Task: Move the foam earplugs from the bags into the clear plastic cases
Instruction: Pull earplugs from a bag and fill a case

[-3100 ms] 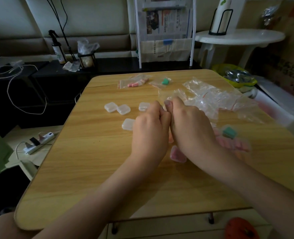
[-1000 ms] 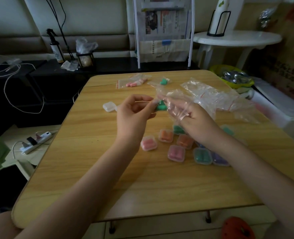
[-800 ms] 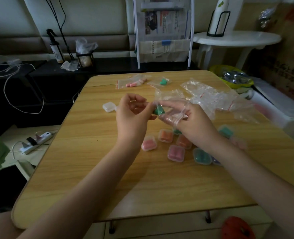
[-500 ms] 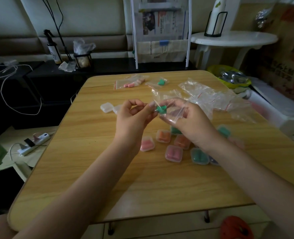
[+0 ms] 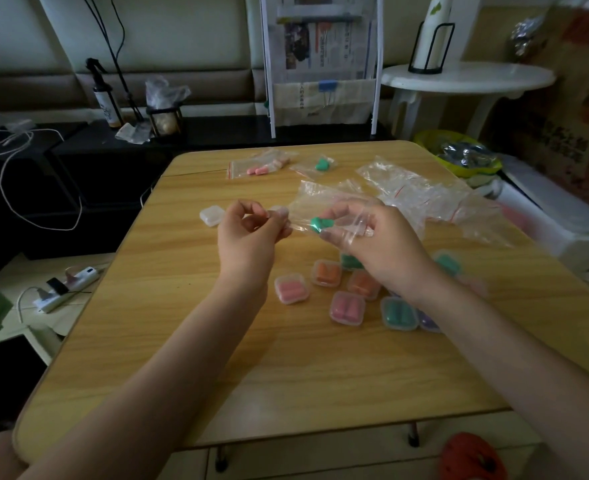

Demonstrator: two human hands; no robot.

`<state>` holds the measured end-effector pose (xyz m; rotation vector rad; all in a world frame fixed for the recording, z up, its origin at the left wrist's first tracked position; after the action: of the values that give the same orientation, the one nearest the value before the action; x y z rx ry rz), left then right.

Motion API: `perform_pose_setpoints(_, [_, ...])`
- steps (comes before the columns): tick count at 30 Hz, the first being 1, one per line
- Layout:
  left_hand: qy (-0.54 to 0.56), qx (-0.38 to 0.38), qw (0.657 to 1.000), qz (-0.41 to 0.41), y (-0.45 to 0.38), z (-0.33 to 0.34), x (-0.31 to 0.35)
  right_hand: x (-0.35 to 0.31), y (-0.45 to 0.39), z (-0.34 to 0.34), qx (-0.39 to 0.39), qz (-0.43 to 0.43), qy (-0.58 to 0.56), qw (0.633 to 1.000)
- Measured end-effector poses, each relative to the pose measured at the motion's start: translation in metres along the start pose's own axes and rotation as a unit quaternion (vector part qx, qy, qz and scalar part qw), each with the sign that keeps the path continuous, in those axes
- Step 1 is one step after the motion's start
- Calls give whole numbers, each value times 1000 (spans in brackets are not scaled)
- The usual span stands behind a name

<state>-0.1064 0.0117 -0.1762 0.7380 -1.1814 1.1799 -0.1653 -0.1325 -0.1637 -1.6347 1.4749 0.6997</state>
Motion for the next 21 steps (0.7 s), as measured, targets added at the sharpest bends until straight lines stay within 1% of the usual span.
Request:
perform_pose_setpoints(5, [-40, 24, 999, 5, -1, -1, -1, 2, -1, 0, 35, -15, -1, 999])
perform_pose_setpoints(8, [-67, 75, 995, 6, -6, -11, -1, 4, 1, -4, 83, -50, -22, 995])
perform_pose_setpoints(9, [-66, 99, 993, 6, -10, -18, 0, 4, 1, -7, 98, -54, -41, 993])
perform_pose_setpoints(11, [-46, 133, 990, 12, -15, -29, 4, 5, 2, -14, 103, -46, -105, 988])
perform_pose_setpoints(13, [-33, 147, 988, 19, -17, -32, 5, 5, 2, -17, 96, -29, -219, 971])
perform_pose_setpoints(14, [-28, 146, 989, 18, -17, -30, 4, 5, 2, -17, 93, -16, -271, 958])
perform_pose_setpoints(16, [-14, 132, 991, 6, -15, -25, 2, 7, 2, -15, 97, 18, -319, 943])
perform_pose_setpoints(18, [2, 111, 994, 0, -14, -21, 1, 10, 1, -16, 97, 46, -318, 942])
perform_pose_setpoints(21, [14, 86, 996, 8, -11, -15, 2, 13, -2, -20, 67, 81, -301, 948])
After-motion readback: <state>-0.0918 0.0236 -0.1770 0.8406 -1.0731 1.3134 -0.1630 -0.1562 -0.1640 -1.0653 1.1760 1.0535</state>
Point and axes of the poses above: each hand's wrist, its own y-axis away from the middle knuckle, its own z-axis out of the palm, x = y × z, the point moved 1 cm from there along -y, towards the middle knuckle, and after that the axes turned 12 degrees about -x, right-handed, at the moved point
